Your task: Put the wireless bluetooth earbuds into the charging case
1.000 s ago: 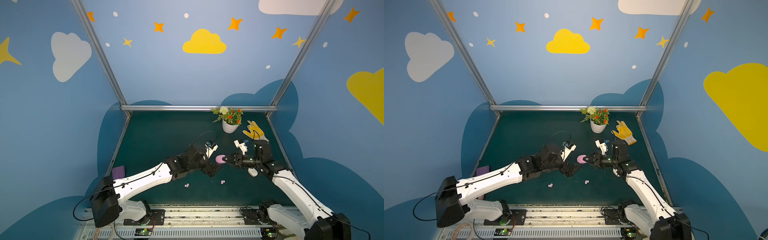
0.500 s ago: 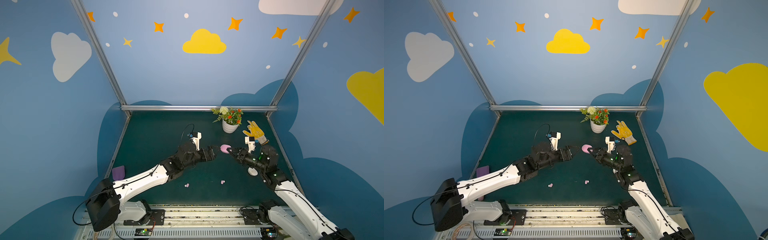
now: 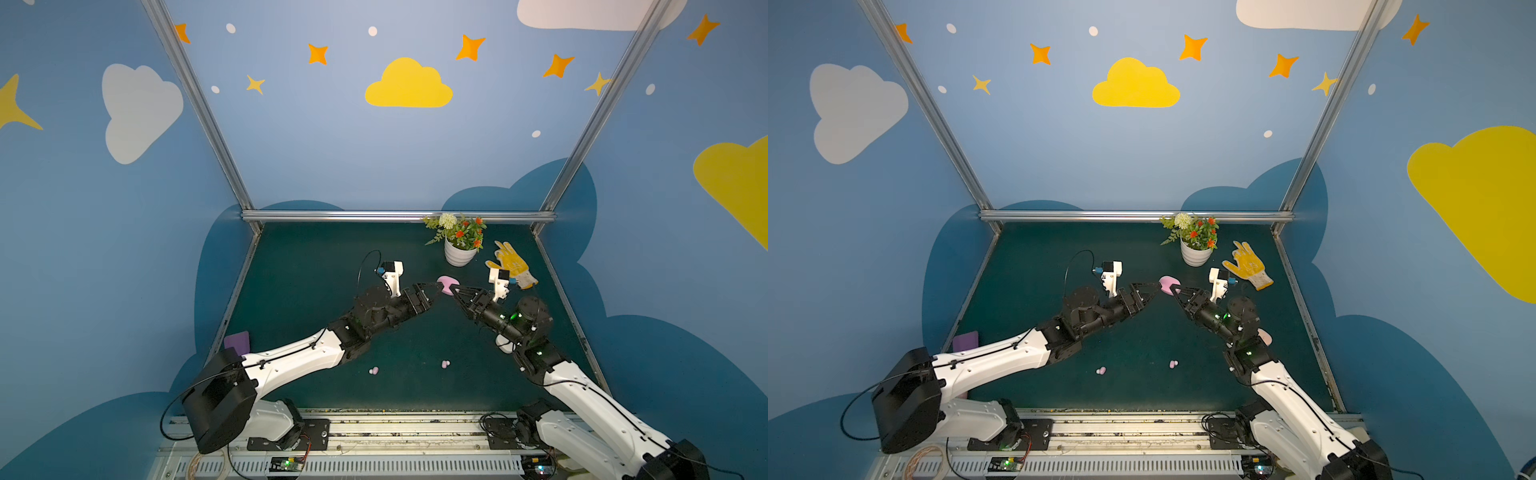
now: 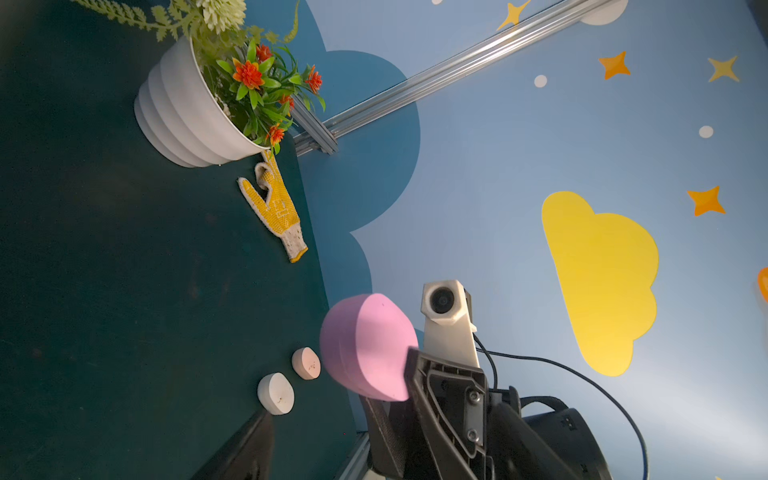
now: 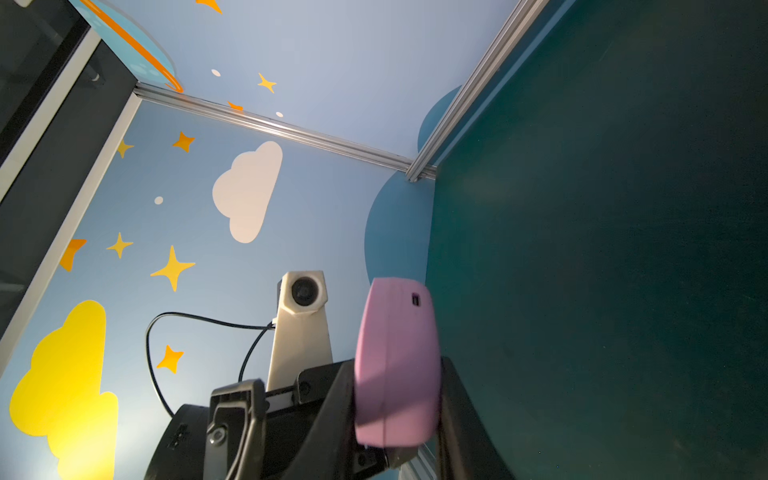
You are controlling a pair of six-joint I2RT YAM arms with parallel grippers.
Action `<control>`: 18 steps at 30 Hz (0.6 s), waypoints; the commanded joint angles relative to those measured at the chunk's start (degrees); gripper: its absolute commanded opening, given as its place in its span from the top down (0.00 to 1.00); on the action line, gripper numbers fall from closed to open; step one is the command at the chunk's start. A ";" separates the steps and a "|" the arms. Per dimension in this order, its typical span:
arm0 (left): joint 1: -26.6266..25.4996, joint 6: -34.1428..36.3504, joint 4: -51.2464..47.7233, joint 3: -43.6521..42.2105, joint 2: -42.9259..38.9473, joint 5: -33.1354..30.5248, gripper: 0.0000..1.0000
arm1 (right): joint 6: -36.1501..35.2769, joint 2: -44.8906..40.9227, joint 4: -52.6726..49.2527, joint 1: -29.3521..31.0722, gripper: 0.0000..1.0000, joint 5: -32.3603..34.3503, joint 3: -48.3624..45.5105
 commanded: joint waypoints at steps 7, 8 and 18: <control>0.27 -4.92 9.65 -0.99 3.09 -1.33 0.33 | 1.50 2.31 7.90 5.53 0.82 7.92 0.11; 0.26 -5.59 10.83 -1.21 3.40 -1.59 0.35 | 1.58 2.53 8.57 6.09 0.82 8.53 0.13; 0.29 -7.65 15.57 -3.77 2.24 -6.42 0.51 | 2.94 3.00 9.80 8.83 0.83 13.58 -1.19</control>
